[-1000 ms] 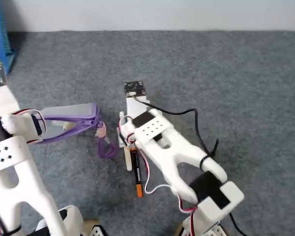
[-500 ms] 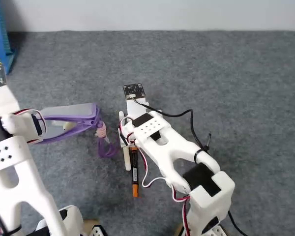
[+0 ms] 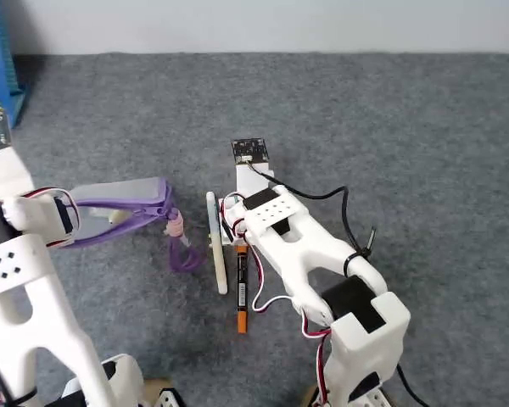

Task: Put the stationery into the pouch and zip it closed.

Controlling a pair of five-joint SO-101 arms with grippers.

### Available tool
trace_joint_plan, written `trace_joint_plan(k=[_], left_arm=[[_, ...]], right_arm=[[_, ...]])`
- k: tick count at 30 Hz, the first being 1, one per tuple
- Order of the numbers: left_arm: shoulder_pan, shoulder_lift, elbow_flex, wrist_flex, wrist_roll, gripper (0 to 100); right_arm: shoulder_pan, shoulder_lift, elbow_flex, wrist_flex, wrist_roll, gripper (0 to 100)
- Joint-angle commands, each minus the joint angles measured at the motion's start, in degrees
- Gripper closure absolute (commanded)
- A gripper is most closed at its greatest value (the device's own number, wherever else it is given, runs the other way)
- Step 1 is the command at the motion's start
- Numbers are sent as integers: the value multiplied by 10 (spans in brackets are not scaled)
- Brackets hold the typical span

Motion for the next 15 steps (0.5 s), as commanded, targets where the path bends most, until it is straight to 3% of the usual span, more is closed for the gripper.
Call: trace_joint_plan(k=[1, 7, 11, 15], left_arm=[[-4, 1, 1, -11, -7, 988], [-4, 1, 1, -11, -7, 988], [-4, 1, 1, -11, -7, 988], [-3, 1, 1, -11, -7, 988]], right_arm=[[1, 1, -14, -7, 11, 990], [5, -38, -33, 74, 22, 991], [1, -150, -31, 152, 35, 991], [1, -282, -2, 162, 50, 991]])
